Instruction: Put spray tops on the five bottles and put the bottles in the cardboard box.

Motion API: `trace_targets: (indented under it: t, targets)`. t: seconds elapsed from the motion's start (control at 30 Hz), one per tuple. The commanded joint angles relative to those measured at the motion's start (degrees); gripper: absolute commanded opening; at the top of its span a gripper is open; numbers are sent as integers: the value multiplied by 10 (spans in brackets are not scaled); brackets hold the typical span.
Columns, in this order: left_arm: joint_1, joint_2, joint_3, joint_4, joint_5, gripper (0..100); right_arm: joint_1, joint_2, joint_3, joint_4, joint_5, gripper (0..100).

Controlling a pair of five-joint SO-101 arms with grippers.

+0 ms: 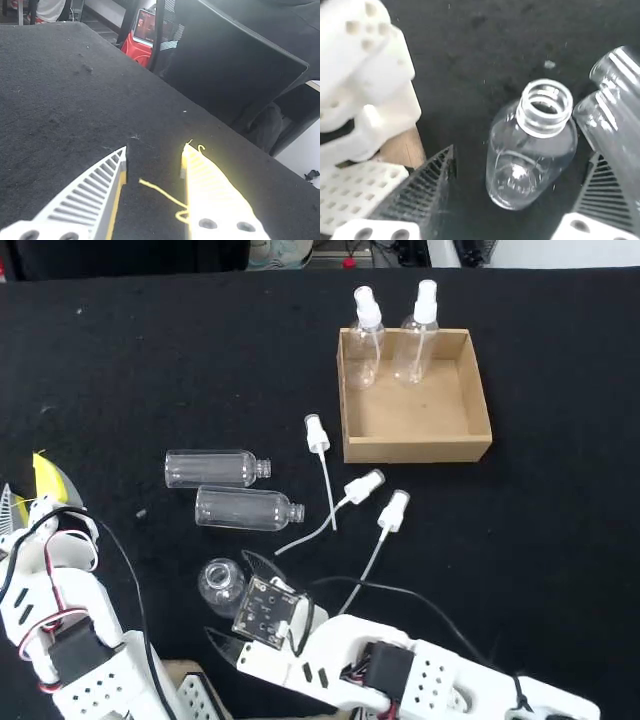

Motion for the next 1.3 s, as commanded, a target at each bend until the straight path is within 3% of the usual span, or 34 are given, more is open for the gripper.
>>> trace_targets:
  t: [0.0, 0.27, 0.4, 1.07, 1.27]
  targets:
    - [-1, -1, -7, -14, 4, 177, 40, 50, -28, -58, 0, 368]
    - [-3, -1, -6, -14, 3, 177, 35, 192, -120, -57, -4, 368]
    - [-4, -1, -6, -14, 3, 177, 5, 194, -123, -61, -4, 368]
    - [-2, -1, -6, -14, 2, 177, 7, 194, -150, -56, -4, 367]
    - [-3, -1, -6, -14, 2, 177, 7, 194, -151, -61, 2, 252]
